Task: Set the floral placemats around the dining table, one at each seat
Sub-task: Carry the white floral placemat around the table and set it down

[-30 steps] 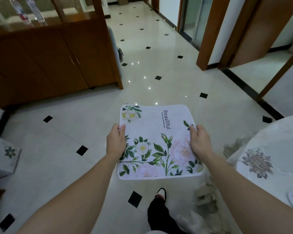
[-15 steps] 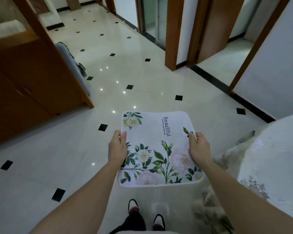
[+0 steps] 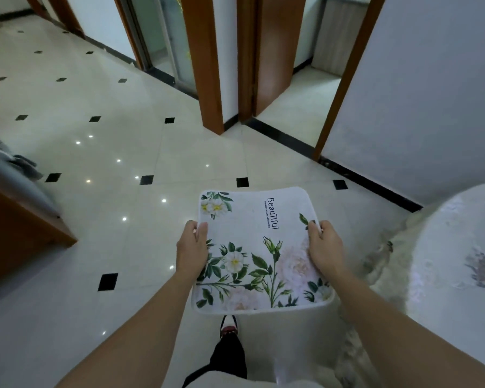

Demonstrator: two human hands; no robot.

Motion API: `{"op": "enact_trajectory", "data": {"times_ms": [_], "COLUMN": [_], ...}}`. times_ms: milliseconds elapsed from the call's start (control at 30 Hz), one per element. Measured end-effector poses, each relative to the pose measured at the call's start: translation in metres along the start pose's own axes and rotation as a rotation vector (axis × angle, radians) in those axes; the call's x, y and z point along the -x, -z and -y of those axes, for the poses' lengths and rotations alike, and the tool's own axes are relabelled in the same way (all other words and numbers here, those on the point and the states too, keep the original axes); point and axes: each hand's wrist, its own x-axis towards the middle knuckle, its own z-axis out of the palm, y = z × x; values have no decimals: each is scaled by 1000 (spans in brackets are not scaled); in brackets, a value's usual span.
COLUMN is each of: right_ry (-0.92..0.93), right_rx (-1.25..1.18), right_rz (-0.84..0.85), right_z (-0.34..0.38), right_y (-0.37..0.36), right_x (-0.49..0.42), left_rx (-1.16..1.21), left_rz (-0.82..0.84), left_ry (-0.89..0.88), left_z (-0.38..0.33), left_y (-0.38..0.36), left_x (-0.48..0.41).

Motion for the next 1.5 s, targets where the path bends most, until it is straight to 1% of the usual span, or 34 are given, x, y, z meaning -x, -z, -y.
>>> {"op": "enact_trajectory", "data": {"times_ms": [233,367,533,733,833,1033,1133,1233,1333,1500], "right_ry": [-113,-154,-223,-286,-295,-339,-343,-356,-363,-410], "right_rx": [-56,-66,-84,-71,-103,-257,-240,-206,-235,-221], "right_rz": [-148,-253,-336,-416,-445,-475,-517,-546,-600,-673], "right_z": [33,35,26,8,-3,-28,-38,-42,-51,-68], "right_y": [-2,8,32,71,92,153,191,223,246,283], "right_x": [-87,-126,-169,-238,-285,-399,-443,-474,-503,-544], "left_rx": [9,-6,-14,-47,-66,-133,-139,-123,-105,-121], "left_rz": [158,245,364,466,495,514,537,564,591,679], "left_ry": [-96,-127,-176,-271,-285,-339,-387,-417,-452,-464], "left_z": [-47,-72,-107,-165,-199,-286,-332,-365,-392,-422], "left_y": [-36,-73,-132,-213,-261,-367,-418,-459,-496,-569], "left_x": [-133,-184,-228,-276,-308,-369,-390,-406,-418,-439]}}
